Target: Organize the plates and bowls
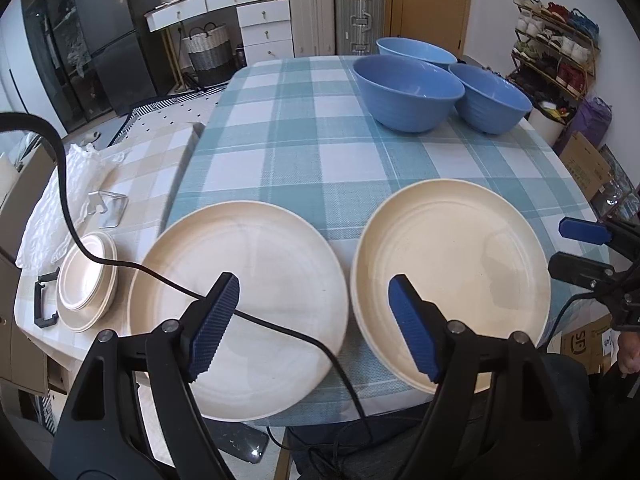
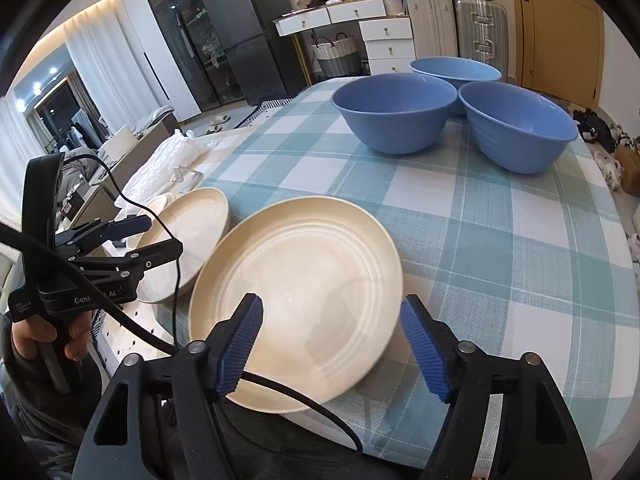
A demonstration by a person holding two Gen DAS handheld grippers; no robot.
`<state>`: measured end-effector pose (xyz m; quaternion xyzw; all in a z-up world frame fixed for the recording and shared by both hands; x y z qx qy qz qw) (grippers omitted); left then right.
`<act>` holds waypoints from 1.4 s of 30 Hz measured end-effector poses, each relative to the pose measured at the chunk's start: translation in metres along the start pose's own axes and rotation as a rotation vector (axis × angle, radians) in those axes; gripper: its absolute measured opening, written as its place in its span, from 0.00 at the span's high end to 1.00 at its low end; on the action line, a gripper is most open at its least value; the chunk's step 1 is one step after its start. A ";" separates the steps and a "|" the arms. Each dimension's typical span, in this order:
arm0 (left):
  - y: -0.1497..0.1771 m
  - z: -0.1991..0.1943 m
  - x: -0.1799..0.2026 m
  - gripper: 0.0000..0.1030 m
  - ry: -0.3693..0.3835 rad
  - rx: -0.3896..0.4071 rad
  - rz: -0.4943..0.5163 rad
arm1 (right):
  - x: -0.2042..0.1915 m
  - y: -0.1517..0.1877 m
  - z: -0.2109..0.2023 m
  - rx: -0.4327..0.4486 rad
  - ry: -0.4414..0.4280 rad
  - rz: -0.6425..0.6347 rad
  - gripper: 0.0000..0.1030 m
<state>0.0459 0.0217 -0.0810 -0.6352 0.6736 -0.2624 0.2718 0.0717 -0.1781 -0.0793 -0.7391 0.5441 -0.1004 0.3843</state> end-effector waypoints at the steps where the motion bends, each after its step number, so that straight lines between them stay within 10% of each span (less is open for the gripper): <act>1: -0.001 -0.003 -0.004 0.27 -0.003 0.005 -0.005 | -0.003 -0.001 0.000 -0.001 -0.004 -0.008 0.22; 42: 0.024 -0.073 -0.103 0.02 -0.055 0.053 -0.102 | -0.065 -0.038 0.019 -0.007 -0.128 -0.057 0.06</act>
Point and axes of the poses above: each gripper's, at about its wrist camera, not at the fingertips, and z roughly the way its jaws point, x to its right, y to its underside, the point moved 3 cm from there along z, roughly the way its jaws point, and after that the axes turned 7 degrees about x, right-handed, at the moved point
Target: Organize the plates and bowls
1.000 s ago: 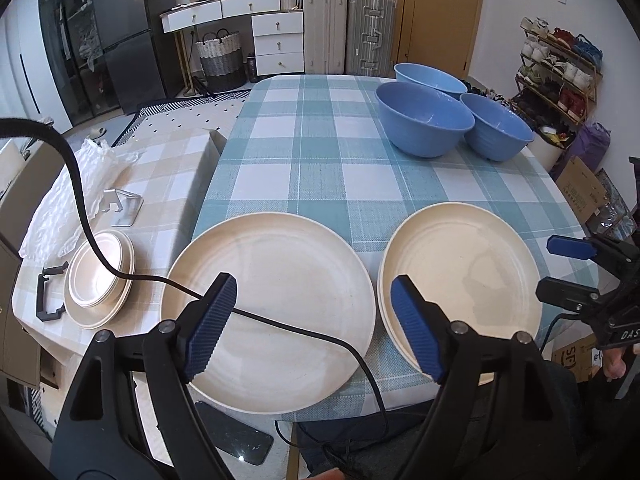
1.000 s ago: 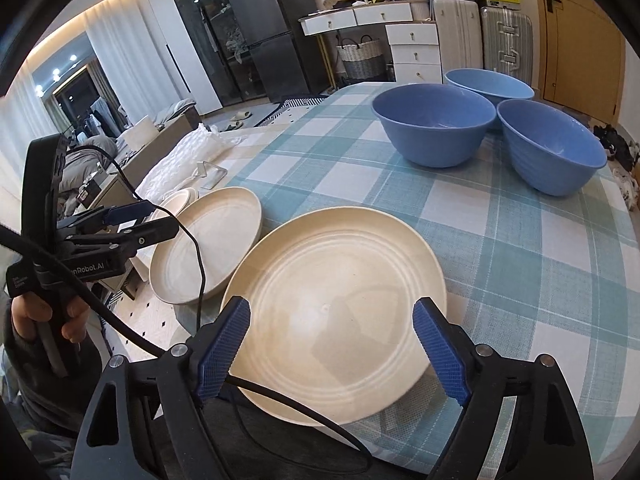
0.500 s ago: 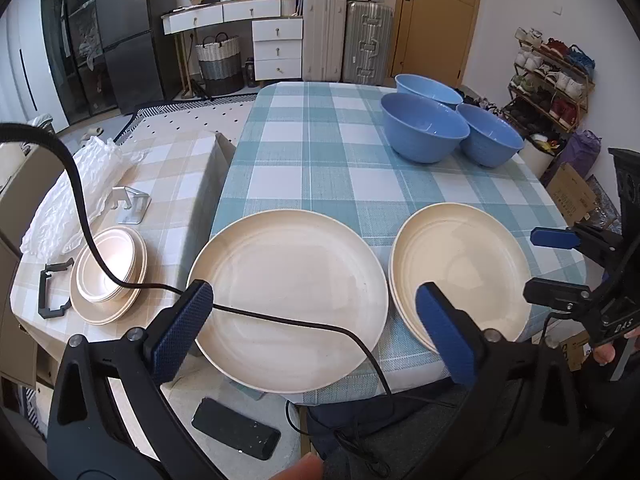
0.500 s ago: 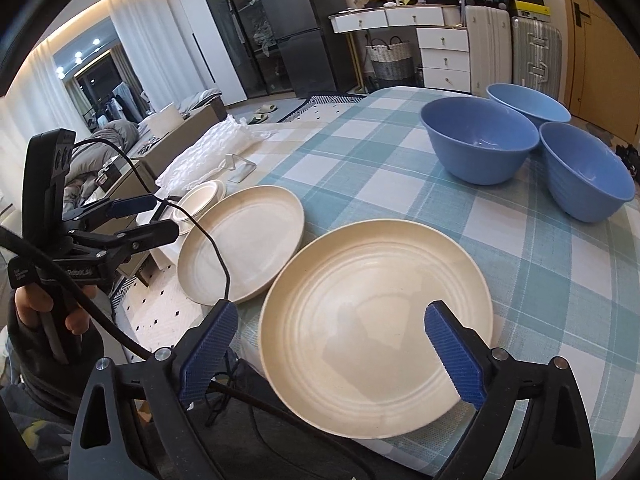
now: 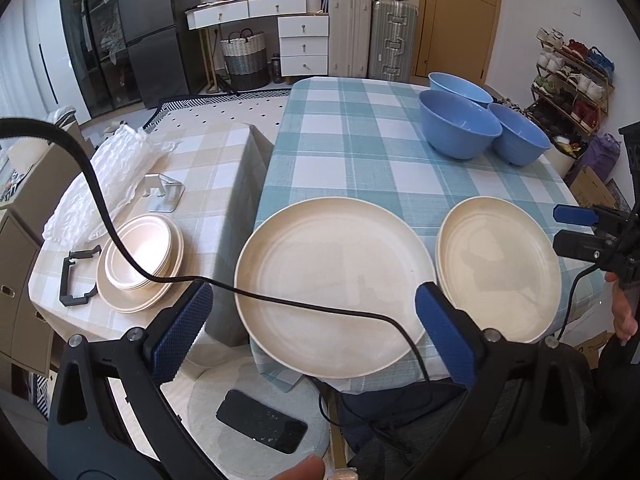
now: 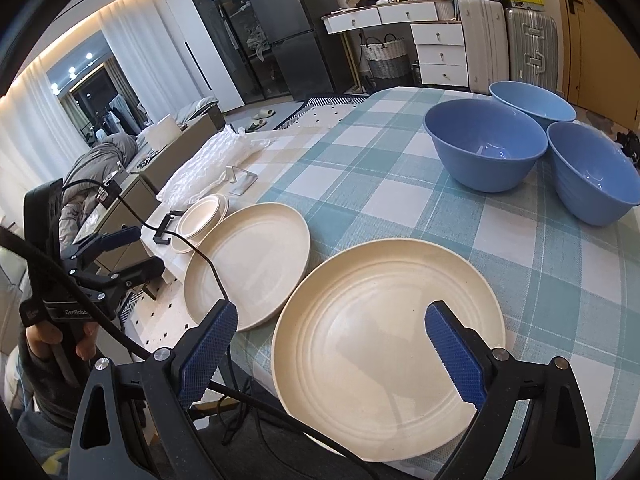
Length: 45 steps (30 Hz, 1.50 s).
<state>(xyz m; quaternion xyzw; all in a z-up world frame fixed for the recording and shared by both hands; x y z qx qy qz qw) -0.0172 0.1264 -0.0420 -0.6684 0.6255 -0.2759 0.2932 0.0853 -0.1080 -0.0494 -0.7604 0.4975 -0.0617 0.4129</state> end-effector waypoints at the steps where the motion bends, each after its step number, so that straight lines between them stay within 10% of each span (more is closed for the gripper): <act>1: 0.001 0.000 -0.004 0.02 -0.001 -0.002 -0.006 | 0.000 -0.001 0.001 0.003 0.004 -0.002 0.06; 28: 0.031 -0.055 -0.115 0.02 -0.112 0.048 -0.187 | -0.061 -0.020 0.045 -0.061 -0.029 -0.114 0.06; 45: 0.055 0.004 -0.121 0.02 -0.036 -0.036 -0.268 | -0.070 -0.027 0.078 -0.114 -0.041 -0.138 0.06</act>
Point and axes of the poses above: each gripper's, at about its wrist camera, not at the fingertips, and z roughly the way its jaws point, x to its right, y to its underside, the point moved 3 cm from there along z, roughly the way its jaws point, and after that the axes turned 7 degrees about x, right-handed, at the moved point
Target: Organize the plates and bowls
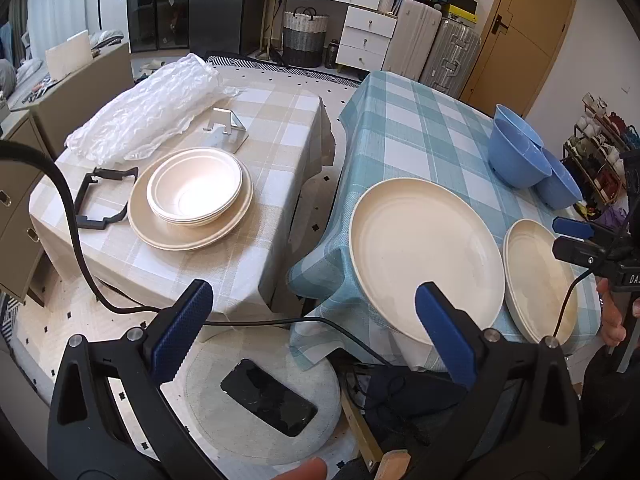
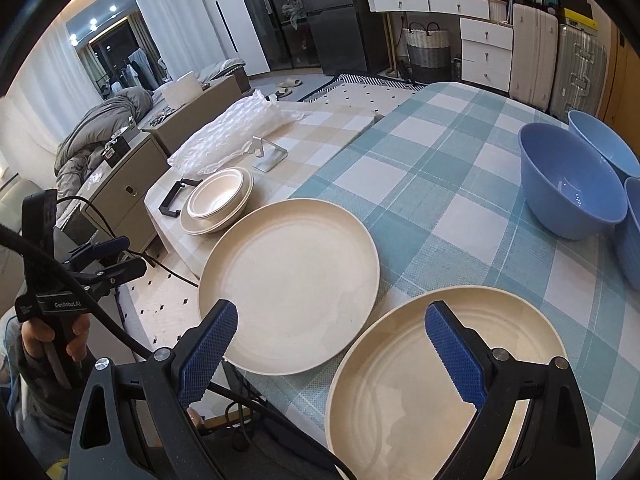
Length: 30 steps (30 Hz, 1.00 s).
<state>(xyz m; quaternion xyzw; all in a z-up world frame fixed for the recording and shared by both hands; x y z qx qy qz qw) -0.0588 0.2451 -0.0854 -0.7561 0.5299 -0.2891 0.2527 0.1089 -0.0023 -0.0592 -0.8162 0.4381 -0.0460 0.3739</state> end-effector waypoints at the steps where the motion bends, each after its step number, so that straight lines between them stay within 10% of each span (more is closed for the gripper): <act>1: 0.000 0.003 0.000 0.02 0.002 -0.001 -0.001 | 0.001 -0.001 0.003 -0.004 -0.001 -0.004 0.06; 30: 0.000 0.084 0.029 0.11 0.101 -0.050 -0.070 | 0.012 -0.020 0.073 -0.172 -0.017 -0.019 0.10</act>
Point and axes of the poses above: each gripper's, at about its wrist camera, not at the fingertips, and z roughly the way its jaws point, x to its right, y to its underside, the point moved 3 cm from there along z, roughly the way its jaws point, and after that the axes turned 7 degrees about x, right-handed, at the moved point
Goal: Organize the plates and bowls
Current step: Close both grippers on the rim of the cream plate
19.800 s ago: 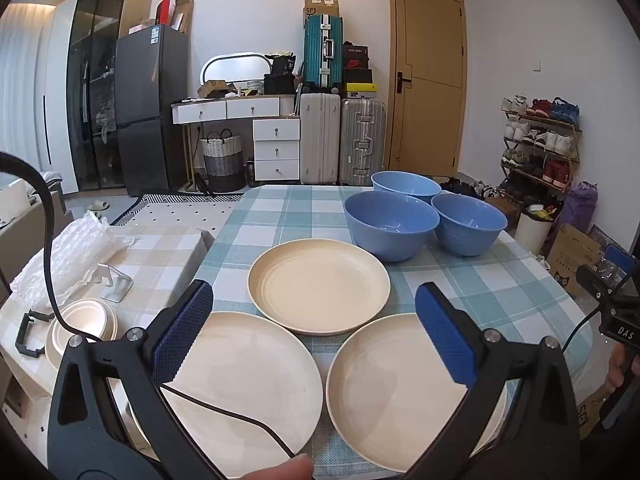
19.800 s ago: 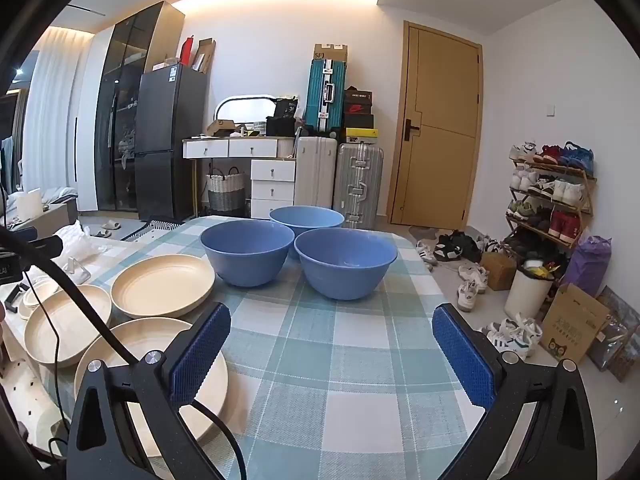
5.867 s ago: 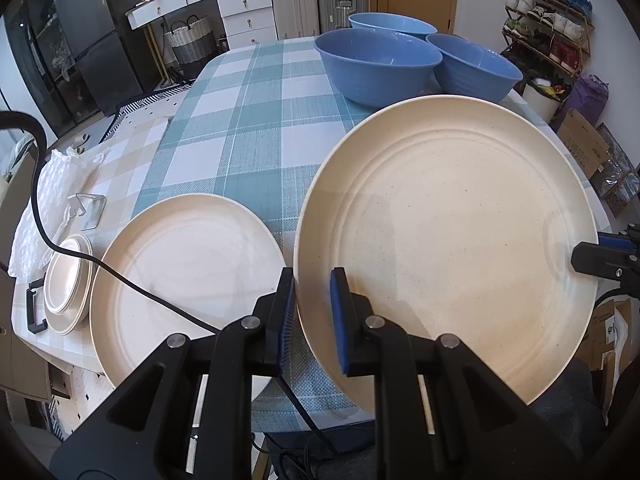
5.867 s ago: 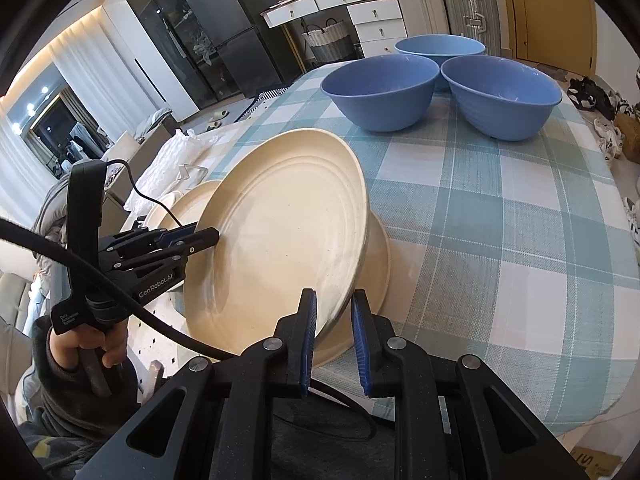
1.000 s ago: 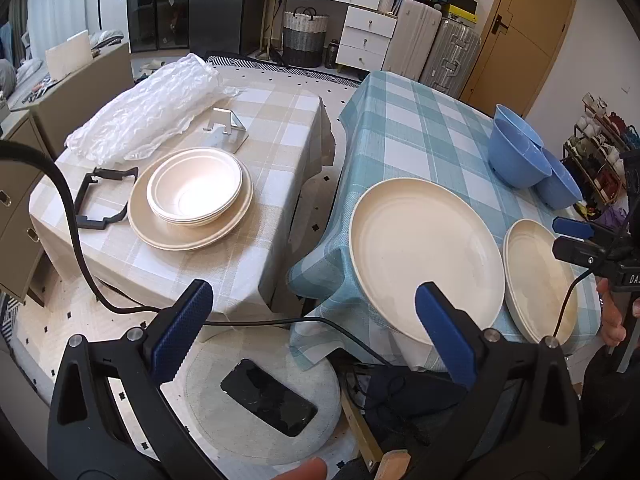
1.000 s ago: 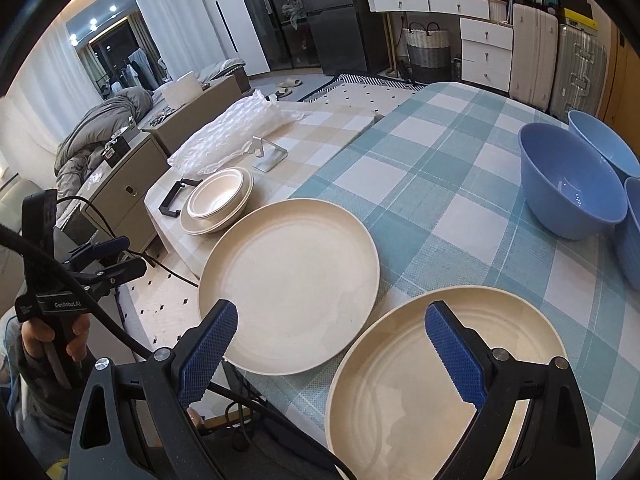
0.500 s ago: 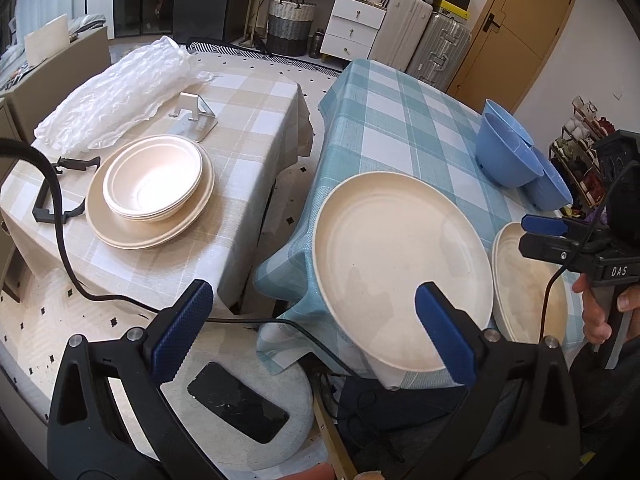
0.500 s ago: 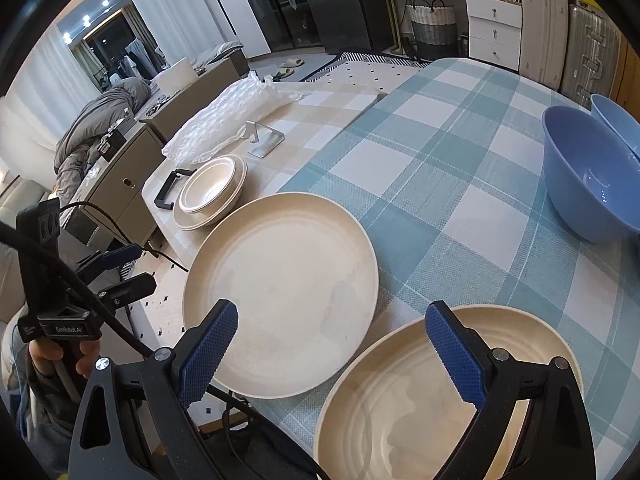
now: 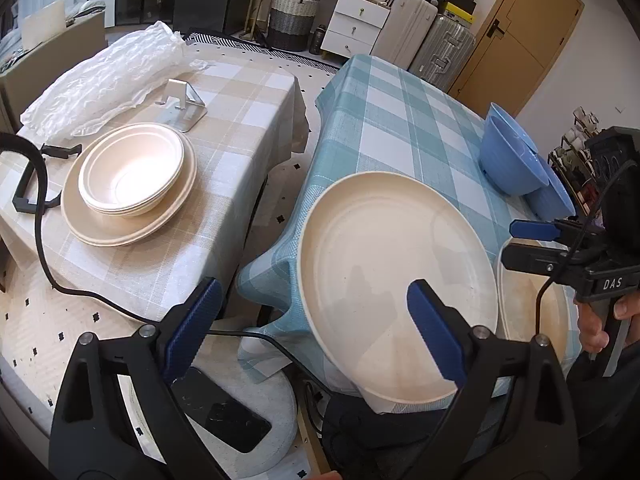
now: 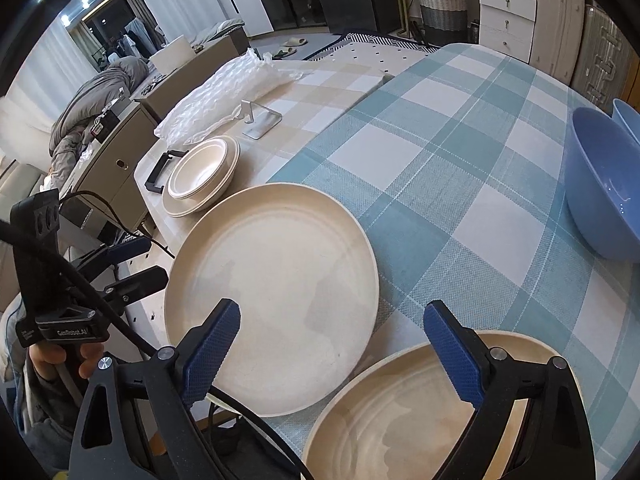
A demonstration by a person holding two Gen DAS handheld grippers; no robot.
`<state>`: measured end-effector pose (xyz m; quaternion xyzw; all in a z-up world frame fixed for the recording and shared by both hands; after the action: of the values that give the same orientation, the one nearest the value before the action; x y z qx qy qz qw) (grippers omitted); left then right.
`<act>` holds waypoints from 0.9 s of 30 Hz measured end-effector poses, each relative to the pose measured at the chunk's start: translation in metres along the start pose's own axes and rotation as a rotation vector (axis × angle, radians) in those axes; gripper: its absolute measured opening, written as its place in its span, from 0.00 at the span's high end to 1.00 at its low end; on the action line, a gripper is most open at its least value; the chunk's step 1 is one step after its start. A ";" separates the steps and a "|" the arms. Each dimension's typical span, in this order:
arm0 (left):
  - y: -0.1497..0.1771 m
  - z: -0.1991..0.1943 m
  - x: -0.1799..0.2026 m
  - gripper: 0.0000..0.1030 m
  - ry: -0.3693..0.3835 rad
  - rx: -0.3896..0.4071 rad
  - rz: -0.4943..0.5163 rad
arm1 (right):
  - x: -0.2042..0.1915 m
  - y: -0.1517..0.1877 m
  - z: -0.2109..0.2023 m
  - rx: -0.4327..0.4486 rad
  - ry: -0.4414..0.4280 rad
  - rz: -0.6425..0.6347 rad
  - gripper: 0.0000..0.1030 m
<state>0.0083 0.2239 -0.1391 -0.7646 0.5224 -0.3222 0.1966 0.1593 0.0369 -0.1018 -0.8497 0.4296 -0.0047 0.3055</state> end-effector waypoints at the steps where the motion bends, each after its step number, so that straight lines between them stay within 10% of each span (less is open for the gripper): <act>1: 0.001 0.003 0.001 0.13 0.002 -0.004 0.004 | 0.001 0.000 0.002 -0.006 0.004 0.000 0.11; 27: 0.016 0.043 -0.011 0.78 0.033 -0.079 -0.048 | 0.001 0.005 0.041 -0.092 0.074 -0.051 0.61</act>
<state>0.0249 0.2264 -0.1828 -0.7785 0.5195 -0.3187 0.1497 0.1675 0.0551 -0.1380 -0.8729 0.4186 -0.0241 0.2496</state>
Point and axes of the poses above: each gripper's, at about its wrist camera, not at the fingertips, and z roughly the way its jaws point, x to its right, y to its underside, the point moved 3 cm from there along z, roughly the way its jaws point, and after that the axes turned 7 degrees about x, right-handed, at the moved point
